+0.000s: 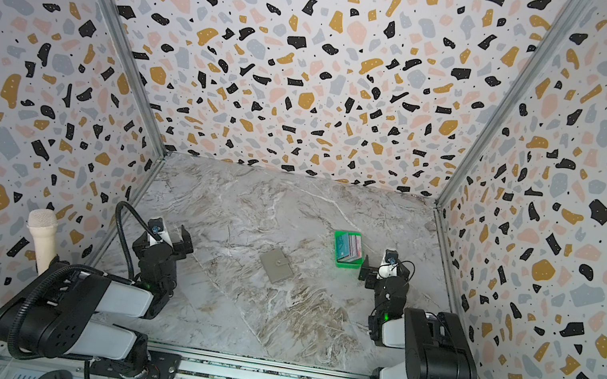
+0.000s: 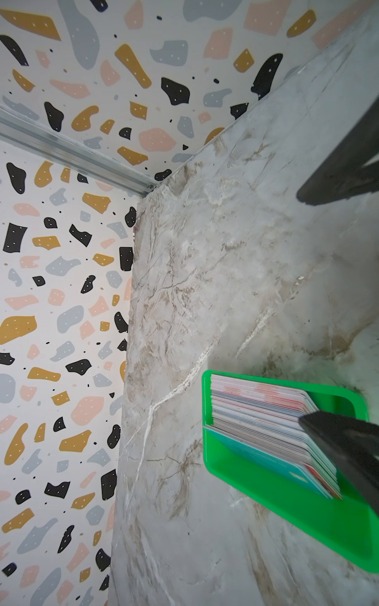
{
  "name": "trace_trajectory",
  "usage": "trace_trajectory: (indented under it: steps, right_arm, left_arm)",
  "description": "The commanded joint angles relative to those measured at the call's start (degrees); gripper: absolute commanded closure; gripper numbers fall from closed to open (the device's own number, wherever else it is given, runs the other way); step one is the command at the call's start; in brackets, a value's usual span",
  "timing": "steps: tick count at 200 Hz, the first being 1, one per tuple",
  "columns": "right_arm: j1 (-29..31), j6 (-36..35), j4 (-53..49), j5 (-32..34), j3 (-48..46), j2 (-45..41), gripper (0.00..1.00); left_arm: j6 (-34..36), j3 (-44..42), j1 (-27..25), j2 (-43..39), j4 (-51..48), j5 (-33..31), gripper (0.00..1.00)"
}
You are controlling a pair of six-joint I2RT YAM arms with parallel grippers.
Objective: Put the credit cards into the card holder
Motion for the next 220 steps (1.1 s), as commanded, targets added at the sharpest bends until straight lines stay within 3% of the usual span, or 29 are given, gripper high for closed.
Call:
trace_trajectory:
  steps: [1, 86, 106, 124, 140, 185, 200, 220]
  right_arm:
    - [-0.84, 0.65, 0.73, -1.82, 0.66, -0.69, 0.01]
    - [-0.57, 0.53, 1.09, -1.11, 0.6, -1.37, 0.01]
    - [0.59, 1.04, -13.13, 2.99, 5.73, -6.47, 0.01]
    - [0.71, 3.71, -25.56, 4.3, 11.81, -7.27, 0.01]
    - [2.08, 4.81, -28.6, 6.61, 13.1, -8.28, 0.01]
    - [6.07, 8.5, -37.18, 19.38, 16.07, -14.06, 0.01]
    - [5.8, 13.15, -41.4, 23.07, 17.97, -15.41, 0.01]
    - [3.34, 22.99, -48.17, 22.85, 20.49, -15.83, 0.01]
  left_arm:
    - [0.55, 0.96, 0.38, 0.16, 2.89, -0.87, 0.0]
    - [0.69, 0.65, 0.38, -0.12, 3.2, -0.83, 0.0]
    - [2.12, -0.96, 0.0, -3.49, 3.71, 1.72, 0.0]
    - [1.32, -0.65, -0.58, -8.65, -1.08, -0.9, 0.0]
    - [-0.51, 1.1, -0.58, -11.95, -7.98, -2.85, 0.0]
    - [-3.84, 4.18, -0.59, -19.6, -19.06, -0.65, 0.0]
    - [-6.08, 3.6, -0.59, -23.37, -19.03, 0.66, 0.0]
    - [-9.8, 2.27, -0.58, -28.91, -16.72, 1.9, 0.0]
